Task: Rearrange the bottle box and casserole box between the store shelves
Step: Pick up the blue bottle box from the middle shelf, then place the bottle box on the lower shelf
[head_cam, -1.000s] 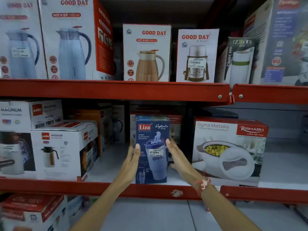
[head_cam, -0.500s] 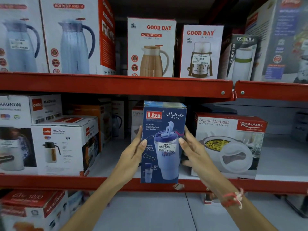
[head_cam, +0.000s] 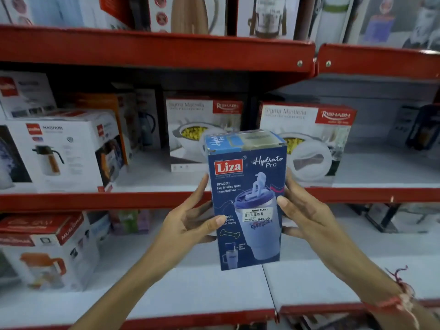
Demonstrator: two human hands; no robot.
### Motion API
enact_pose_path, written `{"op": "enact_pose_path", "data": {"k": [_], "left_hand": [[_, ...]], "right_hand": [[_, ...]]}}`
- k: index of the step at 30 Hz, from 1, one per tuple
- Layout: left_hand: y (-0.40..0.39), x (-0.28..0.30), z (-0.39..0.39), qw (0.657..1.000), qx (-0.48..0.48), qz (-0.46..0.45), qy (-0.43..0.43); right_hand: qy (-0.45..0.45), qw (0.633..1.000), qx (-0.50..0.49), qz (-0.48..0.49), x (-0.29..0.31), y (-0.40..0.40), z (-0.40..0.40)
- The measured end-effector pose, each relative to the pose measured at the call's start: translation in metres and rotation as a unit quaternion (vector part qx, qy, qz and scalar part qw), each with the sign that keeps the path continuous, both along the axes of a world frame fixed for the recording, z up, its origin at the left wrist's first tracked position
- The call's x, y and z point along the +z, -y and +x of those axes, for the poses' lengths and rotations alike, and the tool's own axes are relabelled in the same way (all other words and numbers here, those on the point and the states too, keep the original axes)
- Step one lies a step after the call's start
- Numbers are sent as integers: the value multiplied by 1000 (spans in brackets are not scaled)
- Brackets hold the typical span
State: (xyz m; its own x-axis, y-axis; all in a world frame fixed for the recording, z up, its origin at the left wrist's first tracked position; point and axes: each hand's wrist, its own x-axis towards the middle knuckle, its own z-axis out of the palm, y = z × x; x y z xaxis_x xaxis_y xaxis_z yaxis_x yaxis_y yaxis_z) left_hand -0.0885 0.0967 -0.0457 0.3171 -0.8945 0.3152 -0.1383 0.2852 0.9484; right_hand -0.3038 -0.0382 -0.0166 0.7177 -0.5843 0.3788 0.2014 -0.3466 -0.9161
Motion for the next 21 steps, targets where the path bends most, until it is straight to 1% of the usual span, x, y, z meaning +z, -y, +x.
{"op": "enact_pose_path", "data": {"k": [4, 9, 11, 15, 19, 21], "left_hand": [[9, -36, -10, 999, -23, 35, -12], [27, -89, -18, 995, 1, 90, -51], [34, -109, -23, 993, 15, 112, -40], [50, -143, -33, 989, 58, 137, 15], [65, -174, -40, 987, 90, 134, 22], [71, -187, -42, 986, 96, 133, 14]], "right_hand": [[-25, 999, -22, 35, -40, 6, -13], [-62, 996, -31, 63, -103, 28, -19], [-90, 994, -40, 56, -128, 35, -20], [-148, 986, -77, 8, -173, 44, -19], [-188, 976, -108, 1, -204, 53, -16], [-197, 974, -109, 5, -214, 57, -14]]}}
